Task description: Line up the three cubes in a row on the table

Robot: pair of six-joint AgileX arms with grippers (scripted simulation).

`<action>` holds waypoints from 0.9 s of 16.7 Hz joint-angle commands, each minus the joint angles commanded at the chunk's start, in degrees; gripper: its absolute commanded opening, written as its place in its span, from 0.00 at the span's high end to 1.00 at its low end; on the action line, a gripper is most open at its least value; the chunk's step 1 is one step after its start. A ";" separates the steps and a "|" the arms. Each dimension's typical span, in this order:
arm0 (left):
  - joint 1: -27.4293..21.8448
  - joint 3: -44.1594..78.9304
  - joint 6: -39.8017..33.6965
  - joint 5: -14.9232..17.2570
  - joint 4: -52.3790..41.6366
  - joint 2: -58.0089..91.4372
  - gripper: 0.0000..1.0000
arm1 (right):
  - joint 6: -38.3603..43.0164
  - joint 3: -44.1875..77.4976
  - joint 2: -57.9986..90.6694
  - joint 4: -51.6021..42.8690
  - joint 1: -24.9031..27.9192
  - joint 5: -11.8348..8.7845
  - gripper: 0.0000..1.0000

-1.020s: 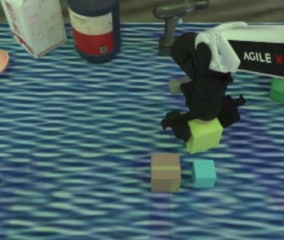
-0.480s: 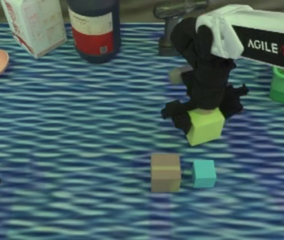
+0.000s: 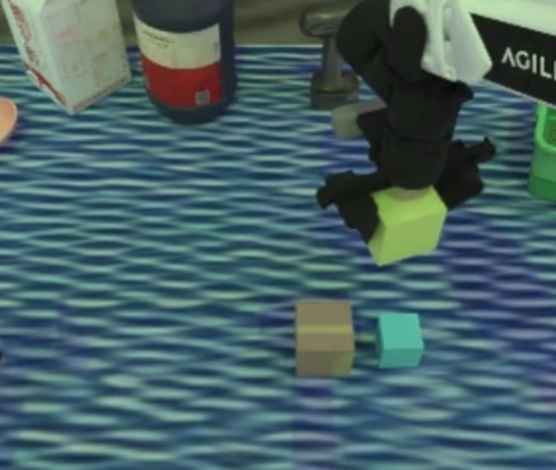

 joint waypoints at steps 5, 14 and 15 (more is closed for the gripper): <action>0.00 0.00 0.00 0.00 0.00 0.00 0.00 | 6.46 5.64 2.99 -2.92 4.32 0.16 1.00; 0.00 0.00 0.00 0.00 0.00 0.00 0.00 | 39.94 26.78 13.22 -14.42 22.10 0.46 1.00; 0.00 0.00 0.00 0.00 0.00 0.00 0.00 | 41.96 28.31 13.76 -15.14 23.43 0.50 1.00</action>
